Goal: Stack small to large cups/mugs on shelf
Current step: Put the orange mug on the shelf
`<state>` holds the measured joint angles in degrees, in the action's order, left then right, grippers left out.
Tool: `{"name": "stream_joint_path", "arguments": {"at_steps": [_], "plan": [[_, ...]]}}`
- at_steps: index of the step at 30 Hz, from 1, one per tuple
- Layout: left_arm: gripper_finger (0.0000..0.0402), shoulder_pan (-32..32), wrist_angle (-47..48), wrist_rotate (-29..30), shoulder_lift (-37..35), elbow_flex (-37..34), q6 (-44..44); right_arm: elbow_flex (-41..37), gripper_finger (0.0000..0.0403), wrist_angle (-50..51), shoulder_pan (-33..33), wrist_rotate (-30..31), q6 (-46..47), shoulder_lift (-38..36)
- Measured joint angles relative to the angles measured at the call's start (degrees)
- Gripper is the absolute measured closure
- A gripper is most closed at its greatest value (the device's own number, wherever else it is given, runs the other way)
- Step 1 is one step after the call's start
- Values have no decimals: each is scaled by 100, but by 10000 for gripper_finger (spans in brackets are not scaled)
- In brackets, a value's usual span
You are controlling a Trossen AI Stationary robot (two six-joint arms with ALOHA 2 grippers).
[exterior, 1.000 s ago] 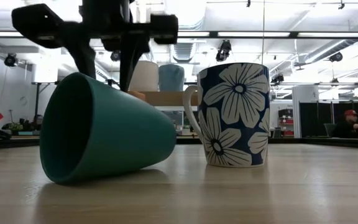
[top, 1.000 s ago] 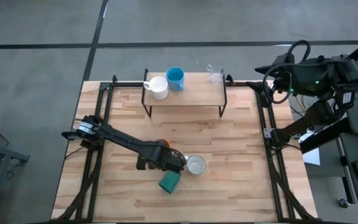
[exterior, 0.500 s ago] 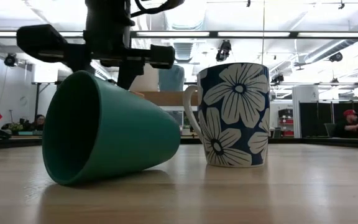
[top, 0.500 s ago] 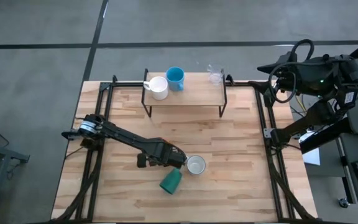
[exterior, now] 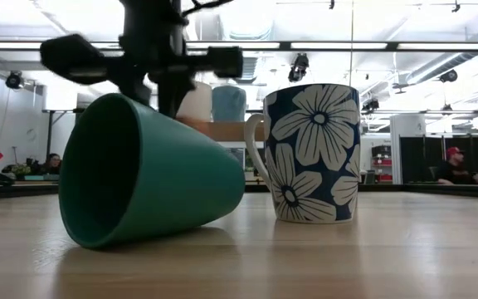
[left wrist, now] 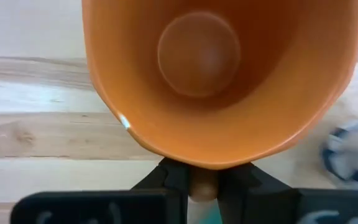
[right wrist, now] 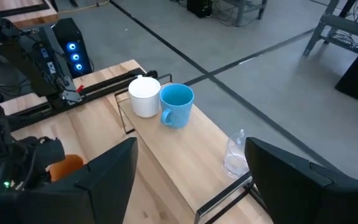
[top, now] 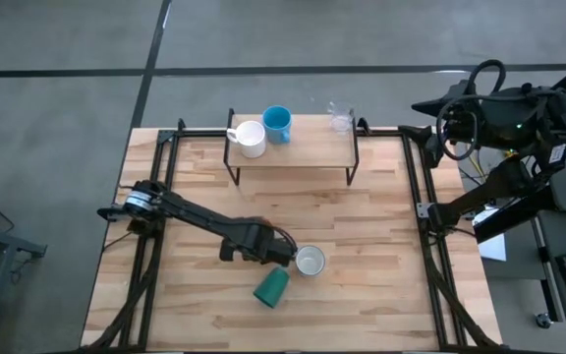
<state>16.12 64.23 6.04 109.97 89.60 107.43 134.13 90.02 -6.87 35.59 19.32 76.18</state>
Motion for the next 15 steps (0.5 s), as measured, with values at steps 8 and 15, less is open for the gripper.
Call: {"name": "stream_joint_path", "arguments": {"at_steps": [8,15], "plan": [[373,-78,973,830,-229,1202,-1224,-4,113,0,2,47,-53,-2],[373,-367,2197,1078,-266,2440,-2988,-35,113,0,2,46,-51,-2]]}}
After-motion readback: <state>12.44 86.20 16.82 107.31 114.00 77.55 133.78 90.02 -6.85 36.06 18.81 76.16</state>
